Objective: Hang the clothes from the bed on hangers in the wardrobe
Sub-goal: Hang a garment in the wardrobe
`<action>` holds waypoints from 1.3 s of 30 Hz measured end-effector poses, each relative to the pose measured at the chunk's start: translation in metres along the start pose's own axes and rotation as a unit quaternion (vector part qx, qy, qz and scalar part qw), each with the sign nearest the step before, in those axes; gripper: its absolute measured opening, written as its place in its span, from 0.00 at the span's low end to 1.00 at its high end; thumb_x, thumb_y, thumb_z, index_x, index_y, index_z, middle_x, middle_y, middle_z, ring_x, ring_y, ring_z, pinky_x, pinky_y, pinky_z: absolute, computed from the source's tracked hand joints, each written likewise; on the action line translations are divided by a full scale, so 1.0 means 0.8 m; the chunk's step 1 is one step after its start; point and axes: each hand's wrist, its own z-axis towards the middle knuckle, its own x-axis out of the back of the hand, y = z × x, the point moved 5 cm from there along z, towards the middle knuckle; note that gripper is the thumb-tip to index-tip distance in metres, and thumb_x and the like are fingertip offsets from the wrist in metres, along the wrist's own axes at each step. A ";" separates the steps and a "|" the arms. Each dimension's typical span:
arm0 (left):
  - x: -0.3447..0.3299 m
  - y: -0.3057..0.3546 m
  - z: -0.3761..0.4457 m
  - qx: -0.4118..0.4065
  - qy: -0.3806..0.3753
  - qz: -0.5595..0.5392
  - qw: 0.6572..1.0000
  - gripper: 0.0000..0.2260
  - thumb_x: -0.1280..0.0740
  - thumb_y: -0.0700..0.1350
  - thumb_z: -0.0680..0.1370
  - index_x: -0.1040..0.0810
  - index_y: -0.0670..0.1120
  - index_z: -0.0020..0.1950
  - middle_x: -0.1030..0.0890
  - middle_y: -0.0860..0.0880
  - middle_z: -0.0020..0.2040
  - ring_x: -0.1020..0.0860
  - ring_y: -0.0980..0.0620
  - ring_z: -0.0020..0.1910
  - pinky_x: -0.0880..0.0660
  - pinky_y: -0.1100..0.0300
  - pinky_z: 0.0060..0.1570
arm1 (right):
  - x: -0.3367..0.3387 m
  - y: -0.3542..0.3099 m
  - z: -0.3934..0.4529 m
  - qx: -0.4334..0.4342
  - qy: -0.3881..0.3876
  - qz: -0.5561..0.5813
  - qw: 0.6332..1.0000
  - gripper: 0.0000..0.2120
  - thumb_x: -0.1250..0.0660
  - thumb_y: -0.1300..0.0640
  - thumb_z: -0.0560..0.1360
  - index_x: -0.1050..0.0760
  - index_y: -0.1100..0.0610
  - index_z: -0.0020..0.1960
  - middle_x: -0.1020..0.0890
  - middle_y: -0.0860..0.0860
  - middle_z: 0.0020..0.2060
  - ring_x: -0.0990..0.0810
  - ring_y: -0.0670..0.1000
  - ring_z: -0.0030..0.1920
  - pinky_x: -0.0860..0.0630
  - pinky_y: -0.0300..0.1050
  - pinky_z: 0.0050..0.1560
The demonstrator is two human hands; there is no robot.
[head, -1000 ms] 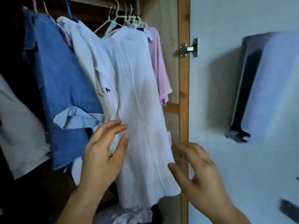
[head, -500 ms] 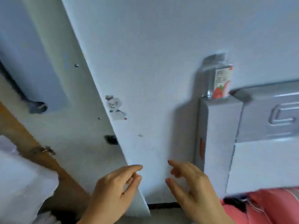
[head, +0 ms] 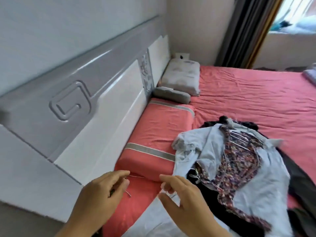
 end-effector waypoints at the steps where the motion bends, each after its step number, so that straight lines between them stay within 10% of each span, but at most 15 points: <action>1: -0.018 0.010 0.013 -0.017 -0.022 -0.011 1.000 0.16 0.41 0.62 0.70 0.25 0.63 0.55 0.23 0.72 0.47 0.22 0.70 0.37 0.27 0.71 0.39 | 0.012 0.014 -0.008 -0.030 0.011 0.002 0.999 0.20 0.38 0.45 0.69 0.23 0.50 0.59 0.23 0.39 0.40 0.27 0.39 0.44 0.34 0.23 0.48; 14: -0.254 0.190 0.144 -0.167 -0.231 -0.043 0.958 0.20 0.43 0.63 0.70 0.18 0.56 0.52 0.20 0.66 0.42 0.22 0.66 0.41 0.24 0.63 0.42 | 0.171 0.225 -0.086 -0.278 0.160 0.006 0.947 0.20 0.37 0.44 0.70 0.22 0.53 0.57 0.20 0.42 0.40 0.21 0.44 0.43 0.25 0.37 0.44; 18: -0.324 0.228 0.186 -0.161 -0.250 -0.024 0.954 0.21 0.43 0.63 0.71 0.19 0.56 0.53 0.20 0.64 0.43 0.24 0.67 0.44 0.27 0.69 0.42 | 0.208 0.315 -0.073 -0.314 0.156 0.016 0.936 0.12 0.30 0.55 0.73 0.22 0.55 0.56 0.20 0.45 0.39 0.23 0.44 0.45 0.28 0.33 0.44; 32: -0.662 0.285 0.351 -0.016 -0.369 0.051 0.928 0.11 0.38 0.52 0.79 0.24 0.56 0.60 0.25 0.63 0.52 0.25 0.65 0.48 0.28 0.66 0.50 | 0.288 0.763 0.023 -0.447 0.065 -0.002 0.892 0.13 0.36 0.47 0.76 0.27 0.53 0.57 0.27 0.50 0.49 0.27 0.49 0.51 0.31 0.41 0.49; 39: -0.738 0.258 0.379 0.010 -0.394 0.072 0.916 0.10 0.38 0.53 0.78 0.24 0.58 0.59 0.25 0.65 0.53 0.25 0.65 0.48 0.28 0.65 0.52 | 0.272 0.903 0.068 -0.467 0.047 -0.096 0.878 0.28 0.37 0.42 0.75 0.35 0.58 0.69 0.31 0.55 0.66 0.35 0.55 0.67 0.35 0.50 0.66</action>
